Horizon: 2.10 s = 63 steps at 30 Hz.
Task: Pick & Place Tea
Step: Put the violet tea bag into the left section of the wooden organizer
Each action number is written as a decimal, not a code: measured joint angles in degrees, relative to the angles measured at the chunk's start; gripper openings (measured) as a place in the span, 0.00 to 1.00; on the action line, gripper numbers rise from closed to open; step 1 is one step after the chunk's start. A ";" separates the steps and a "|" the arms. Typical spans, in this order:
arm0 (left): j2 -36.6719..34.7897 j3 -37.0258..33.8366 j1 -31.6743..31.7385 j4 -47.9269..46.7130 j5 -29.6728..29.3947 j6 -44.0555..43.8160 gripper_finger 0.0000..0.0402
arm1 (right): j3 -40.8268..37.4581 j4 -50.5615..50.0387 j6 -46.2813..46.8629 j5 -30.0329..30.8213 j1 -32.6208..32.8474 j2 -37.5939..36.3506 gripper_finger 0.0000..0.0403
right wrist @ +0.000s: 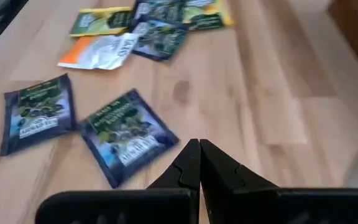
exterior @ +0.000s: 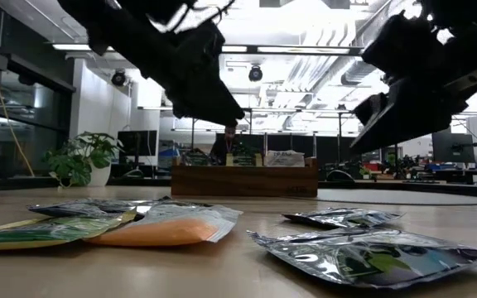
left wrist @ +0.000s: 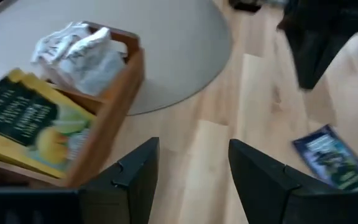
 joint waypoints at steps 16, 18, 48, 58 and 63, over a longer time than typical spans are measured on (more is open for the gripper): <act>0.03 -0.01 -15.82 0.36 -19.37 -14.91 0.47 | 22.19 -26.02 -7.55 -3.79 1.85 16.28 0.00; 0.63 0.00 -16.54 0.62 -20.98 -15.81 0.47 | 23.33 -26.22 -7.84 -4.19 1.88 16.43 0.00; 1.31 0.00 -16.36 0.27 -22.24 -18.85 0.47 | 23.84 -21.73 -4.68 -10.12 4.06 21.36 0.00; 1.29 0.00 -16.34 0.20 -22.29 -22.41 0.47 | 23.82 -21.76 6.40 -3.18 2.11 21.85 0.00; 1.29 0.00 -16.34 0.20 -22.29 -28.53 0.47 | 23.66 -21.18 12.29 3.10 0.50 22.00 0.00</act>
